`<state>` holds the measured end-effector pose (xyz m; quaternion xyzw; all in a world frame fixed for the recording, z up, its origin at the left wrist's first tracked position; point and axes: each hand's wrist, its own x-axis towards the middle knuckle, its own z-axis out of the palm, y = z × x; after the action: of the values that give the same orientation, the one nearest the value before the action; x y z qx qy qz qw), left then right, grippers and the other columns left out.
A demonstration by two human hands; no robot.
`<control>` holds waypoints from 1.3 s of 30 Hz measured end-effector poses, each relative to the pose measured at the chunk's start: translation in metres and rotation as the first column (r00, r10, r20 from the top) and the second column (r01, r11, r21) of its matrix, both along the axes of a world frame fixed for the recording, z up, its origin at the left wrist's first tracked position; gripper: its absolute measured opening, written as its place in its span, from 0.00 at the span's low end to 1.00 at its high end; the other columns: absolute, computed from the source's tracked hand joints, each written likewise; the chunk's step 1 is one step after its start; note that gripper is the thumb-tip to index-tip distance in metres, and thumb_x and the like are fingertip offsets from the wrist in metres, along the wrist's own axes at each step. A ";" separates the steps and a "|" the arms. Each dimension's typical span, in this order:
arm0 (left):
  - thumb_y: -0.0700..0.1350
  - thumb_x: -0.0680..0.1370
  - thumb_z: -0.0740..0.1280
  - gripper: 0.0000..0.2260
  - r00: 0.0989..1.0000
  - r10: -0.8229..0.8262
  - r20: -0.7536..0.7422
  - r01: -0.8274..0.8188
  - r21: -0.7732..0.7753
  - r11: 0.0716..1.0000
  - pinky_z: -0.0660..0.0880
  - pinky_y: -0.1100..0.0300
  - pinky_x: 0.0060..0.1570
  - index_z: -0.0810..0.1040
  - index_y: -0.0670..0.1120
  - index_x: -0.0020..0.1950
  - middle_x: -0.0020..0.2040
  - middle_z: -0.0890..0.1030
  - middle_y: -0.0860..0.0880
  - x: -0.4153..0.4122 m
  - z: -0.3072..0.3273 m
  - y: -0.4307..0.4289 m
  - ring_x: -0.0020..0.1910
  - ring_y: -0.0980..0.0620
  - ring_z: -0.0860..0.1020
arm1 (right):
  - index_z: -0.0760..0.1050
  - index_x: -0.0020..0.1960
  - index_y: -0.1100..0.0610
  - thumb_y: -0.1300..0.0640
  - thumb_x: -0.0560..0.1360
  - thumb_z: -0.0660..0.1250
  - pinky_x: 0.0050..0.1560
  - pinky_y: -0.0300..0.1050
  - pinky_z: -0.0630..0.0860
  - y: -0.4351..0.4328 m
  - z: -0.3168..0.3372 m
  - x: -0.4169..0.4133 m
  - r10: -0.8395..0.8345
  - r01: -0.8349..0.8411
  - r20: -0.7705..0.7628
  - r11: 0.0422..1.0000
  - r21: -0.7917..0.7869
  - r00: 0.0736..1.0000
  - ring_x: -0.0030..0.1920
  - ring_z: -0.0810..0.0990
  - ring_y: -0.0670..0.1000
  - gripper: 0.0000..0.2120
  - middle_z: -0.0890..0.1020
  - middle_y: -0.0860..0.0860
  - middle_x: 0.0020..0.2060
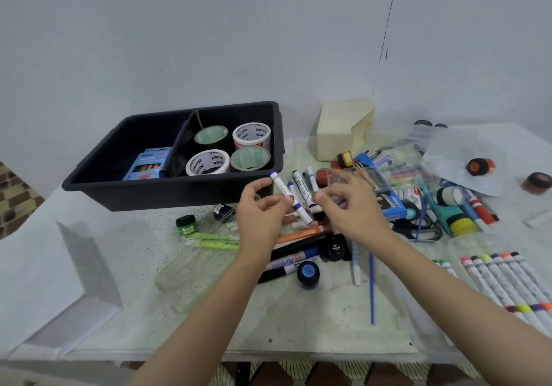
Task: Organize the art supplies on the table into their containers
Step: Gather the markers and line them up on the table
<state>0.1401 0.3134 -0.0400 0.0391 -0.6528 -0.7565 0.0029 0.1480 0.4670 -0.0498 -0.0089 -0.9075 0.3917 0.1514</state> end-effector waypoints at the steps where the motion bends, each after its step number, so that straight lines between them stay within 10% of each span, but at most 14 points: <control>1: 0.32 0.73 0.69 0.18 1.000 -0.004 -0.016 0.004 -0.035 0.999 0.79 0.61 0.33 0.72 0.44 0.60 0.40 0.82 0.42 -0.002 0.000 -0.003 0.35 0.52 0.83 | 0.82 0.43 0.47 0.45 0.72 0.64 0.68 0.56 0.59 0.003 0.001 -0.009 -0.031 0.033 -0.030 0.997 0.073 0.999 0.68 0.66 0.56 0.10 0.72 0.53 0.67; 13: 0.33 0.72 0.71 0.20 0.998 -0.055 -0.020 0.050 -0.193 0.980 0.79 0.61 0.36 0.75 0.47 0.62 0.42 0.84 0.45 -0.014 -0.009 -0.025 0.39 0.52 0.83 | 0.77 0.52 0.59 0.42 0.70 0.69 0.62 0.57 0.63 -0.002 0.006 -0.091 -0.261 -0.016 0.291 0.720 0.694 0.920 0.64 0.65 0.59 0.22 0.71 0.57 0.60; 20: 0.34 0.73 0.70 0.20 0.998 -0.059 0.012 0.060 -0.177 0.982 0.77 0.65 0.34 0.74 0.48 0.62 0.44 0.84 0.45 -0.012 -0.009 -0.027 0.39 0.49 0.83 | 0.79 0.47 0.60 0.50 0.73 0.64 0.51 0.48 0.70 0.015 0.018 -0.080 -0.188 0.105 0.148 0.889 0.445 0.971 0.55 0.73 0.59 0.13 0.77 0.57 0.49; 24: 0.33 0.73 0.70 0.20 0.999 -0.052 -0.001 0.051 -0.167 0.985 0.81 0.58 0.40 0.75 0.47 0.62 0.43 0.84 0.43 -0.009 -0.009 -0.022 0.42 0.47 0.83 | 0.77 0.44 0.56 0.56 0.72 0.69 0.36 0.39 0.69 0.033 0.025 -0.055 -0.133 0.134 0.013 0.986 -0.095 0.991 0.37 0.75 0.47 0.04 0.78 0.49 0.38; 28: 0.32 0.73 0.70 0.20 0.997 -0.074 -0.033 0.067 -0.184 0.981 0.81 0.55 0.43 0.74 0.47 0.62 0.44 0.84 0.42 -0.003 -0.007 -0.010 0.43 0.48 0.83 | 0.79 0.47 0.54 0.64 0.73 0.70 0.41 0.39 0.73 0.056 0.031 -0.022 -0.030 0.000 -0.050 0.852 -0.524 0.998 0.36 0.75 0.47 0.06 0.77 0.49 0.33; 33: 0.30 0.74 0.67 0.20 0.985 -0.155 -0.070 0.139 -0.196 0.971 0.80 0.62 0.37 0.72 0.49 0.60 0.39 0.82 0.47 0.015 0.000 0.016 0.37 0.56 0.83 | 0.73 0.57 0.56 0.66 0.73 0.68 0.37 0.36 0.71 0.088 0.023 0.024 -0.065 0.023 -0.051 0.811 -0.584 0.997 0.35 0.74 0.49 0.14 0.77 0.49 0.29; 39: 0.30 0.73 0.67 0.26 0.966 -0.238 -0.103 0.203 -0.269 0.942 0.80 0.48 0.48 0.72 0.60 0.59 0.41 0.82 0.44 0.038 -0.003 0.044 0.43 0.46 0.83 | 0.72 0.49 0.52 0.67 0.72 0.69 0.32 0.39 0.68 0.115 0.001 0.082 0.104 -0.057 0.082 0.893 -0.446 0.991 0.29 0.70 0.48 0.12 0.76 0.49 0.27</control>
<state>0.1778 0.3576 -0.0427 -0.0859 -0.7436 -0.6622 -0.0329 0.2297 0.5822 -0.0492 -0.0259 -0.8010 0.5924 0.0817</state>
